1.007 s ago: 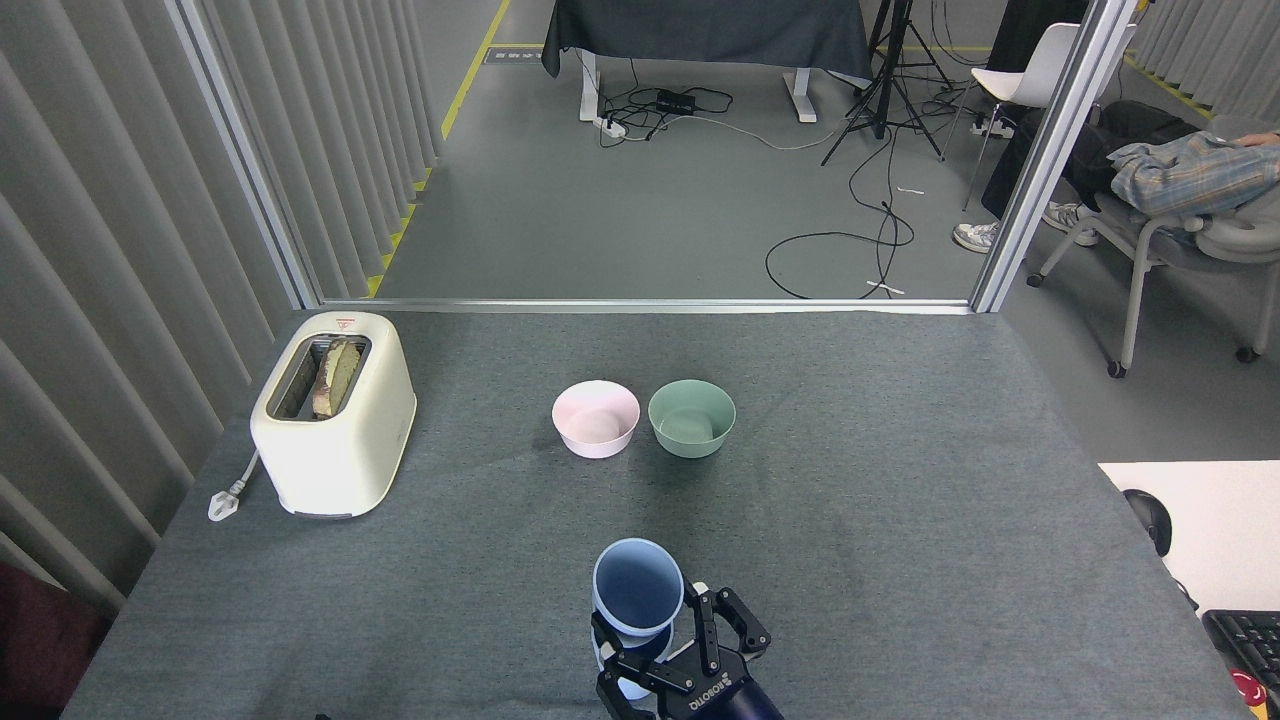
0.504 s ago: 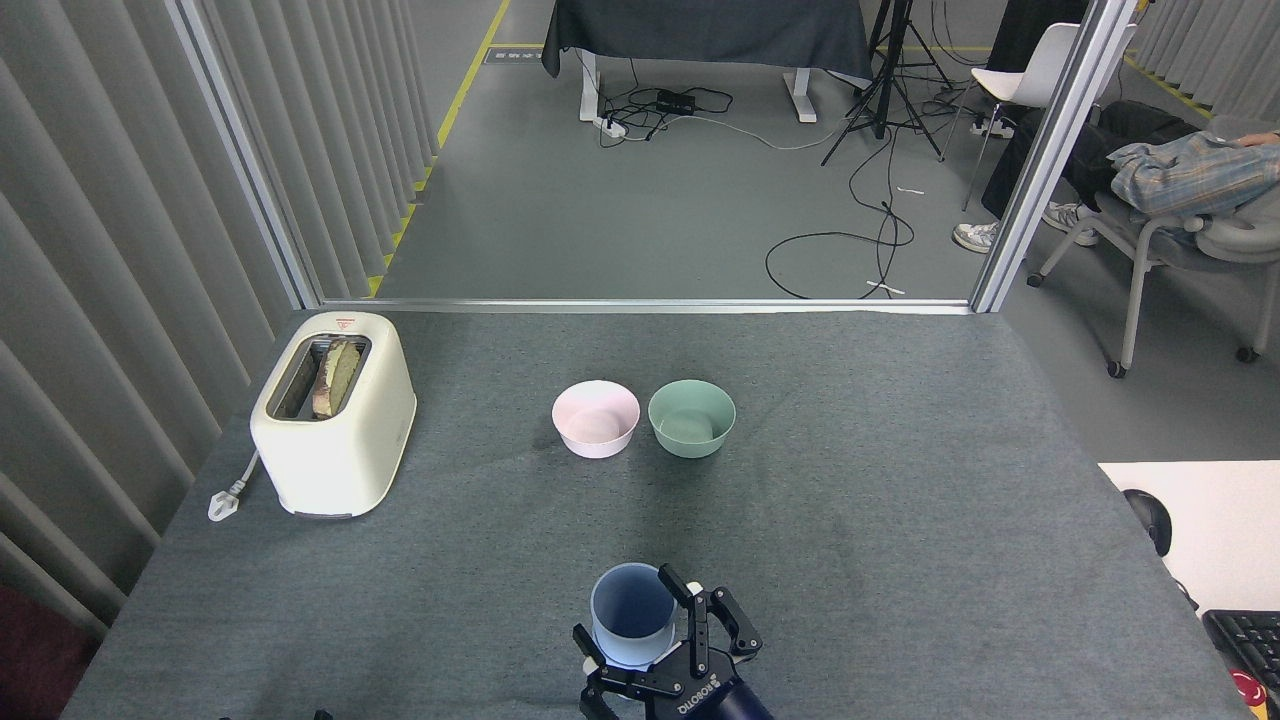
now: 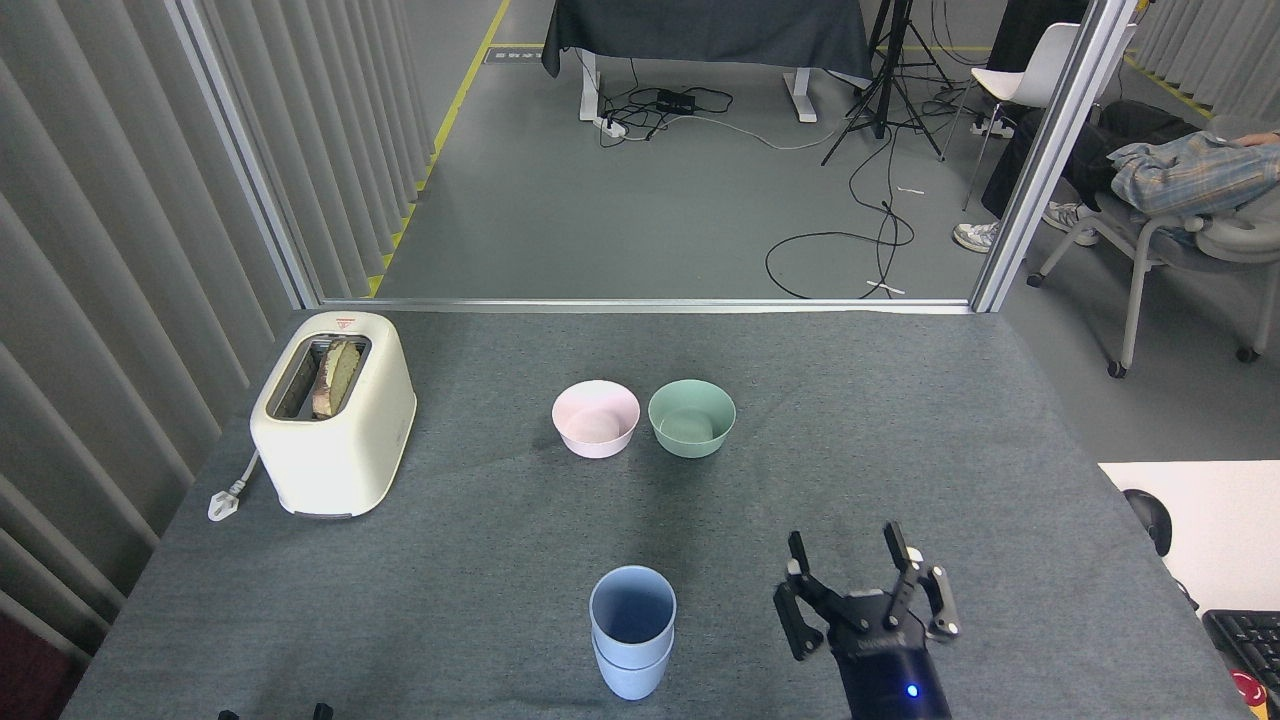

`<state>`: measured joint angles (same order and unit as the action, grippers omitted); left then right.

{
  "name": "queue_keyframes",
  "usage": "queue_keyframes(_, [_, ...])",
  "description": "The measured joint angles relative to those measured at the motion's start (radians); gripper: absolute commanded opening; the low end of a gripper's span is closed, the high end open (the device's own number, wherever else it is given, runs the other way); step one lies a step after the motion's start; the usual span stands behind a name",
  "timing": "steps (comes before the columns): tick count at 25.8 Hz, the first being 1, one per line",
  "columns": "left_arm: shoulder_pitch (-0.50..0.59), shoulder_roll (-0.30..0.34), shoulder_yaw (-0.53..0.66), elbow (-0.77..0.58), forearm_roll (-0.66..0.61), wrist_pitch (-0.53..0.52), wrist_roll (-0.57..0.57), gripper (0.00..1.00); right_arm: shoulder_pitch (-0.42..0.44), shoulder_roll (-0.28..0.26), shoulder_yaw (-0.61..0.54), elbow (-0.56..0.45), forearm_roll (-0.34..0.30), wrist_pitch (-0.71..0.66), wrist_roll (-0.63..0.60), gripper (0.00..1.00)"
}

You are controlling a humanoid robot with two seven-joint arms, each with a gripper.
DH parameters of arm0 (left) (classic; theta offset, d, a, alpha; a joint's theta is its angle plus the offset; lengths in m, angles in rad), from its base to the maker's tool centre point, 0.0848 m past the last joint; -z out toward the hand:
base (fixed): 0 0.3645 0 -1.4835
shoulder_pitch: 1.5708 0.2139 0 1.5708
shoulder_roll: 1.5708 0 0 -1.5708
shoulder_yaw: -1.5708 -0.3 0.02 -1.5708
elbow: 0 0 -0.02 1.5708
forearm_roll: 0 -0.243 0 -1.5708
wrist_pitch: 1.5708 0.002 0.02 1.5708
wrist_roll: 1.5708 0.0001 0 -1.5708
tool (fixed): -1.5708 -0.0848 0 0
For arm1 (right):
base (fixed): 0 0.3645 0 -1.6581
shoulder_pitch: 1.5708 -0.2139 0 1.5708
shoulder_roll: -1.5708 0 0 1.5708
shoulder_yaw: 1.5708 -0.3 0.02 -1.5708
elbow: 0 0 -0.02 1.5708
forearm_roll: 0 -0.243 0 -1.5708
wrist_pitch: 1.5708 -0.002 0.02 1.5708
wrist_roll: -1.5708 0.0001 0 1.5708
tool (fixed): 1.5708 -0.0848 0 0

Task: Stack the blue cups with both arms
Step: 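Open the right gripper and withdraw it from the stacked cups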

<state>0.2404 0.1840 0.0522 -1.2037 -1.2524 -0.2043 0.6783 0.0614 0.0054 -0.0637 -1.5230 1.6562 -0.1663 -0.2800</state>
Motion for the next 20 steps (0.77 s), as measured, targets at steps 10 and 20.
queue_keyframes(10, [-0.003,0.001,0.0,-0.036,0.001,-0.003,-0.002,0.99,0.304,-0.068,-0.064,-0.085,-0.008,0.017,-0.161,1.0])
queue_keyframes(20, [0.046,-0.001,-0.004,-0.088,-0.01,-0.016,-0.012,0.99,0.399,-0.107,-0.056,-0.061,-0.088,0.035,-0.206,1.0])
